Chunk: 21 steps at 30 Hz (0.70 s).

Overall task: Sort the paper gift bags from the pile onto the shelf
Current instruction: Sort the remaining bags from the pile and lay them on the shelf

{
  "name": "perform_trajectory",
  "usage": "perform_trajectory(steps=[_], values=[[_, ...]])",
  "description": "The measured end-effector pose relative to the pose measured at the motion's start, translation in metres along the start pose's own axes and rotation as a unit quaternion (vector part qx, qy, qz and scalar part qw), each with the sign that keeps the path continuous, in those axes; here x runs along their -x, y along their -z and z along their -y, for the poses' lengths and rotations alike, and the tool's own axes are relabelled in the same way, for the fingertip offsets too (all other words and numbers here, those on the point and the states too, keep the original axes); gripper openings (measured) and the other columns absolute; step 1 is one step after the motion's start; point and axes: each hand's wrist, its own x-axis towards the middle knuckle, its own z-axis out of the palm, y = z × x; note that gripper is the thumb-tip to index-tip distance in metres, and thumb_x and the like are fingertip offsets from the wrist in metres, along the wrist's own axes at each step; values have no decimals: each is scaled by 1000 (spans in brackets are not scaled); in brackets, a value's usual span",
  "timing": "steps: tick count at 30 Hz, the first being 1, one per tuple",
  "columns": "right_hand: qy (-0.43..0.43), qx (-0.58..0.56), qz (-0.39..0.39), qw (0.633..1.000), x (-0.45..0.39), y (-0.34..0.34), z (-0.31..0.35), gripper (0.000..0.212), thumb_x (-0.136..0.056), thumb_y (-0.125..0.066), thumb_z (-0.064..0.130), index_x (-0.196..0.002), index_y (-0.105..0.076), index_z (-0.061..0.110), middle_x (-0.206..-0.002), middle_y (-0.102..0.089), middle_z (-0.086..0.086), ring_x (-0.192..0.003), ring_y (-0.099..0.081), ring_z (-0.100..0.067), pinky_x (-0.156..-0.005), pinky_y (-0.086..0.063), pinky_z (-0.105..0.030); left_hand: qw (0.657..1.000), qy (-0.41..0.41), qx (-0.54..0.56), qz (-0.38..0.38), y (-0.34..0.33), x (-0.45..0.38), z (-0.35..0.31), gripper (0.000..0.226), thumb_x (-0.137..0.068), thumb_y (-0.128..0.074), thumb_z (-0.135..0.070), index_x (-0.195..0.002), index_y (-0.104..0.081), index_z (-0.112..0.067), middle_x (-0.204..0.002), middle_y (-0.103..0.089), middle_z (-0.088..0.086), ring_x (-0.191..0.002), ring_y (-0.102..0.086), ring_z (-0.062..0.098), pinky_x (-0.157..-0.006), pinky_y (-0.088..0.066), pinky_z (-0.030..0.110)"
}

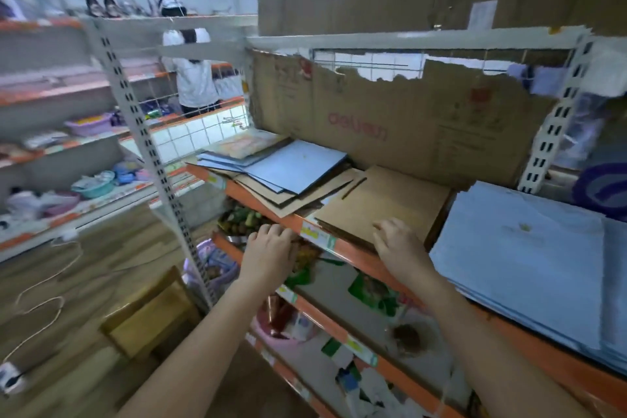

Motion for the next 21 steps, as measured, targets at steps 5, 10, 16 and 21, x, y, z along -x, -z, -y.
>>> perform_trajectory(steps=[5, 10, 16, 21], values=[[30, -44, 26, 998, -92, -33, 43, 32, -95, -42, 17, -123, -55, 7, -123, -57, -14, -111, -52, -29, -87, -40, -31, 998, 51, -23, 4, -14, -43, 81, 33, -98, -35, -34, -121, -55, -21, -122, -55, 1, -117, -46, 22, -92, -37, 34], [-18, -84, 84, 993, -189, -66, 70, 41, -97, -40, 24, -134, -45, 7, -137, -48, -11, -125, -46, -25, -102, -38, -36, 996, 90, -18, -19, -16, -110, 145, 32, -98, -35, -36, -114, -57, -18, -114, -58, 4, -108, -50, 23, -84, -39, 34], [-110, -37, 142, 983, -263, -106, 73, 41, -96, -40, 25, -123, -46, -5, -127, -50, -20, -114, -50, -32, -89, -42, -33, 991, 130, -5, -14, -25, -182, 210, 36, -98, -32, -37, -120, -53, -18, -123, -55, 5, -115, -47, 23, -90, -42, 36], [-169, -31, 110, 979, -298, -143, 62, 23, -88, -51, 24, -85, -41, 4, -106, -54, -19, -93, -52, -31, -69, -37, -27, 990, 135, 40, 2, -37, -246, 265, 39, -97, -37, -37, -126, -51, -15, -127, -53, 9, -113, -50, 26, -87, -45, 37]])
